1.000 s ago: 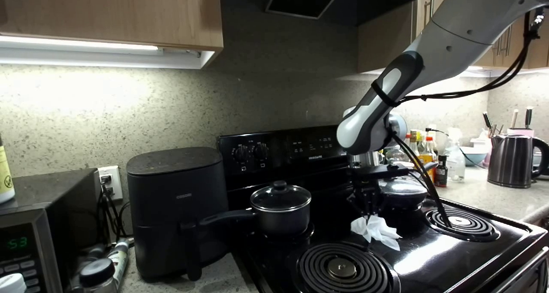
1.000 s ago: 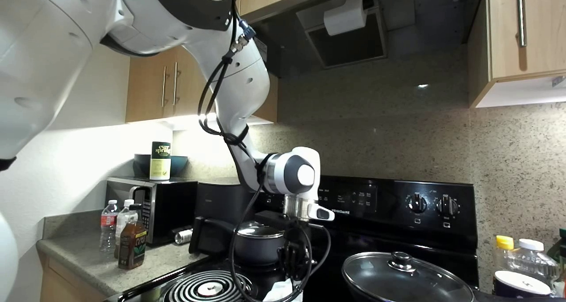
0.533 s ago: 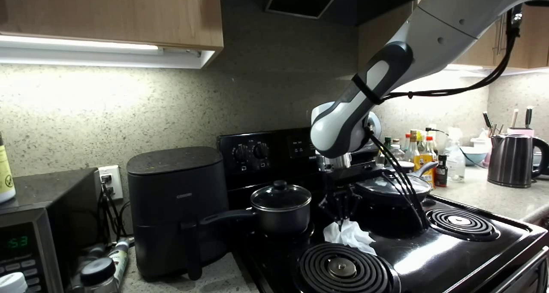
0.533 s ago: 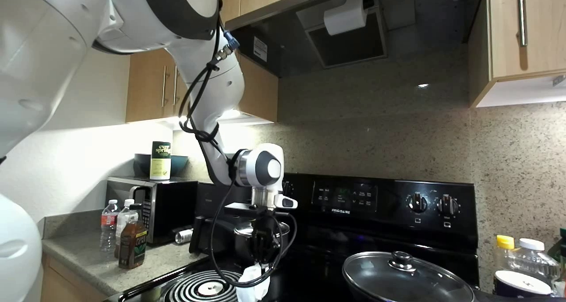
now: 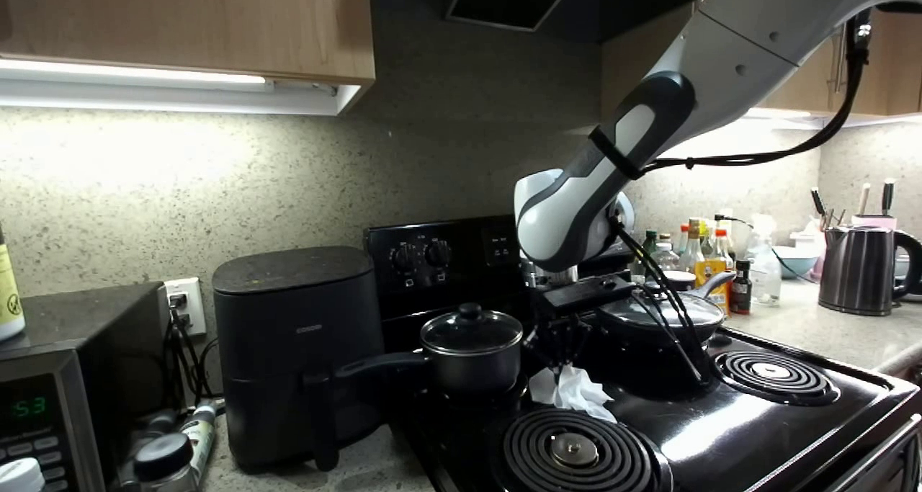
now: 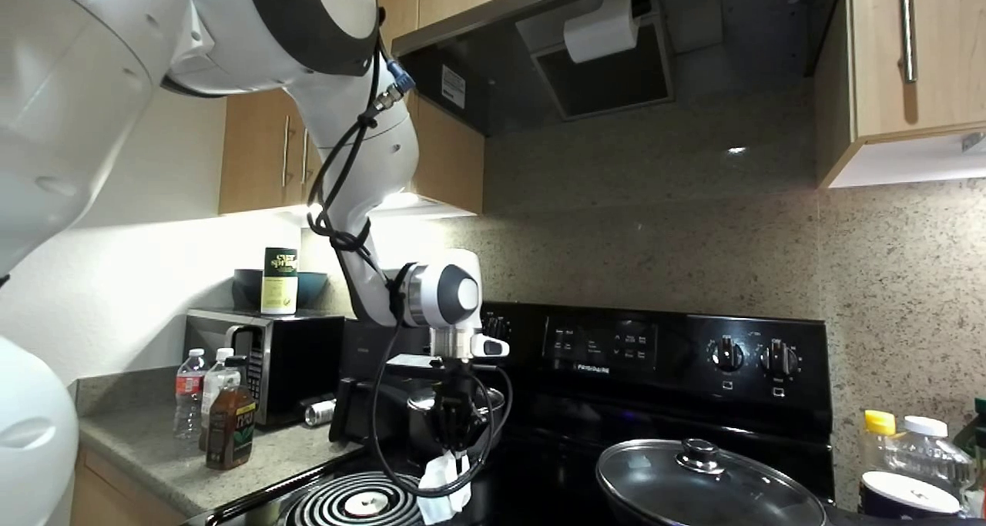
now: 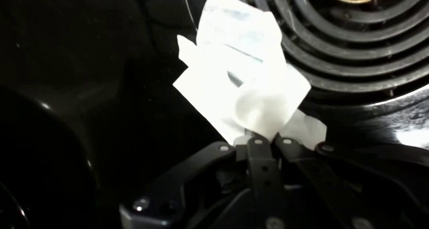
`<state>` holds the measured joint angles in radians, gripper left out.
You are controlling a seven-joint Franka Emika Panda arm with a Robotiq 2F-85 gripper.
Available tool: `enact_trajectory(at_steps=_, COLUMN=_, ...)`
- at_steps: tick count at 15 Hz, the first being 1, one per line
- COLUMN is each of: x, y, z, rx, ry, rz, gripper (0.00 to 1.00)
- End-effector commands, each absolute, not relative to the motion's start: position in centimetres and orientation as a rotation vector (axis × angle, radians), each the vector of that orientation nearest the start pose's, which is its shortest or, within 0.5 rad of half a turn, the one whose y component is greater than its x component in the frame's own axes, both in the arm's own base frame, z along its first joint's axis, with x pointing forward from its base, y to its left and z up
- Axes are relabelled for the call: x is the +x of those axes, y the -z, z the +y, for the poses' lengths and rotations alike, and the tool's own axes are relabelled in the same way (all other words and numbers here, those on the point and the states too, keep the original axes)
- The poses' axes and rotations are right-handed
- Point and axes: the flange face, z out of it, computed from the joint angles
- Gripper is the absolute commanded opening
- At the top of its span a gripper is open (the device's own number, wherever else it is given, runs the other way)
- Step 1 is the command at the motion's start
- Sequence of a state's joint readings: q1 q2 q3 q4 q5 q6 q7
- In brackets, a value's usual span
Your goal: Pick up the cleaning wipe and clean the stove
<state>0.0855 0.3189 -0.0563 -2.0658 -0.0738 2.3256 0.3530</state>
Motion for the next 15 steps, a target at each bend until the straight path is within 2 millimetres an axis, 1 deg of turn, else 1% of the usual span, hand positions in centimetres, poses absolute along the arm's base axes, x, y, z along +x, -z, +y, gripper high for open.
enact_trajectory(at_steps=1, x=59.6, y=-27.4, z=6.0, rx=-3.251, ry=0.079, rz=0.155, gripper=0.00)
enact_trajectory(at_steps=2, x=59.7, y=-27.4, z=7.2, rx=-3.253, ry=0.102, rz=0.088, gripper=0.00)
enact_trajectory(at_steps=4, x=59.7, y=-27.1, z=9.3, rx=-3.240, ry=0.094, rz=-0.002, gripper=0.00)
enact_trajectory(at_steps=9, x=59.2, y=-26.1, z=12.6, rx=-3.180, ry=-0.037, rz=-0.241, gripper=0.00)
enact_trajectory(at_steps=12, x=58.8, y=-25.5, z=14.9, rx=-3.167, ry=-0.054, rz=-0.424, gripper=0.00)
enact_trajectory(at_steps=15, x=58.4, y=-25.6, z=17.7, rx=-3.131, ry=-0.055, rz=-0.588, gripper=0.00)
